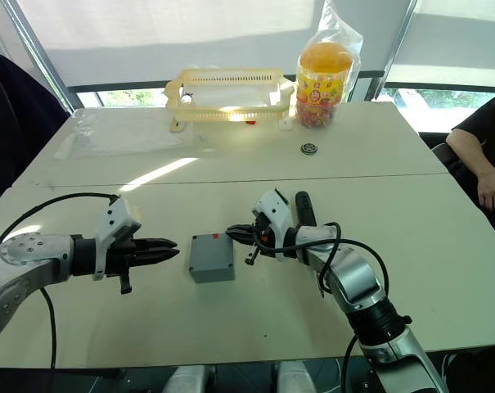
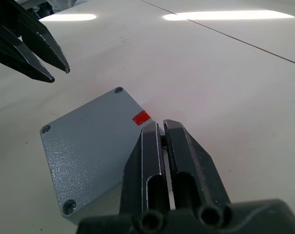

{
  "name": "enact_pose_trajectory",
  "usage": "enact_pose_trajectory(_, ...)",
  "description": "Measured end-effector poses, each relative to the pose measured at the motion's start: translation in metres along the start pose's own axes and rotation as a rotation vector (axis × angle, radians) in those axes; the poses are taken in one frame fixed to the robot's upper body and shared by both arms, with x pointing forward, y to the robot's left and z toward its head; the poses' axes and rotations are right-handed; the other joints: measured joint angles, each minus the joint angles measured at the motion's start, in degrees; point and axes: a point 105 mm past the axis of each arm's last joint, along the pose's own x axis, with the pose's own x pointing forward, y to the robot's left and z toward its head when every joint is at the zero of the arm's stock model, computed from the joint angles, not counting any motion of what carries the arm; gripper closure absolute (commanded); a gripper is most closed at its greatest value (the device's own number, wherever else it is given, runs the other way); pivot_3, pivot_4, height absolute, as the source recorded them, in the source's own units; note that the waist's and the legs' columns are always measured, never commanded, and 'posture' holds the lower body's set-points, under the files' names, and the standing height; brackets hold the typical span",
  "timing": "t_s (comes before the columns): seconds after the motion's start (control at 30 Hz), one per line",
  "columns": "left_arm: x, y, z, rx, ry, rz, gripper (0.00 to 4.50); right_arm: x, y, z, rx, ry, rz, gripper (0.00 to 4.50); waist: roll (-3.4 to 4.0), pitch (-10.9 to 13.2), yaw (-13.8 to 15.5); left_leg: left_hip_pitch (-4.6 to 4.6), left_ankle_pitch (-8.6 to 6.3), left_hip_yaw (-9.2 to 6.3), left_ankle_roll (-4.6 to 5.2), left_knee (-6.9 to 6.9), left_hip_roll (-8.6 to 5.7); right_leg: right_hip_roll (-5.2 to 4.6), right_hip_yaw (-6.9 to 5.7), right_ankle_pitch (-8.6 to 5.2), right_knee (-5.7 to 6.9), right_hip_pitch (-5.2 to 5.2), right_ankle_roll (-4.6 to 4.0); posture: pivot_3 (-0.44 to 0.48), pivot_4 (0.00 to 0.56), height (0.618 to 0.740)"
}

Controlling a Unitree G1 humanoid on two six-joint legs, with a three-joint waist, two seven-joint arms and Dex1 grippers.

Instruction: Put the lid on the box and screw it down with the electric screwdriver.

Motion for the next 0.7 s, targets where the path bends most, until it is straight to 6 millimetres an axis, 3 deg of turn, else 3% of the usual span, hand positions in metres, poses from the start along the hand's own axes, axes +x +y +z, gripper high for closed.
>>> enact_pose_trajectory(0.2, 0.000, 0.000, 0.000, -0.001, 0.001, 0.001, 3.83, 0.003, -0.005, -0.001, -0.018, 0.020, 0.004, 4.45, 0.00, 0.0, 0.0, 0.00, 0.00, 0.00, 0.00, 0.01, 0.00, 0.01, 0.00, 0.00, 0.00, 0.00, 0.00, 0.000, 0.150, 0.740)
enact_pose_trajectory(0.3, 0.000, 0.000, 0.000, -0.002, 0.001, 0.002, 3.83, 0.004, -0.008, 0.001, -0.029, 0.026, 0.003, 3.56, 0.00, 0.0, 0.0, 0.00, 0.00, 0.00, 0.00, 0.01, 0.00, 0.00, 0.00, 0.00, 0.00, 0.01, 0.00, 0.000, 0.150, 0.740)
enact_pose_trajectory(0.53, 0.001, 0.000, 0.000, -0.002, -0.004, -0.001, 3.83, 0.004, -0.009, 0.003, -0.010, 0.037, 0.014, 0.06, 0.00, 0.0, 0.0, 0.00, 0.00, 0.00, 0.00, 0.01, 0.00, 0.00, 0.00, 0.00, 0.00, 0.00, 0.01, 0.000, 0.150, 0.740)
enact_pose_trajectory(0.7, 0.002, 0.002, 0.005, 0.011, -0.013, -0.004, 3.83, -0.007, -0.009, 0.027, 0.013, -0.009, 0.022, 0.06, 0.00, 0.0, 0.1, -0.01, 0.00, -0.01, 0.00, 0.02, 0.00, 0.00, 0.00, 0.01, 0.00, 0.01, 0.01, 0.000, 0.150, 0.740)
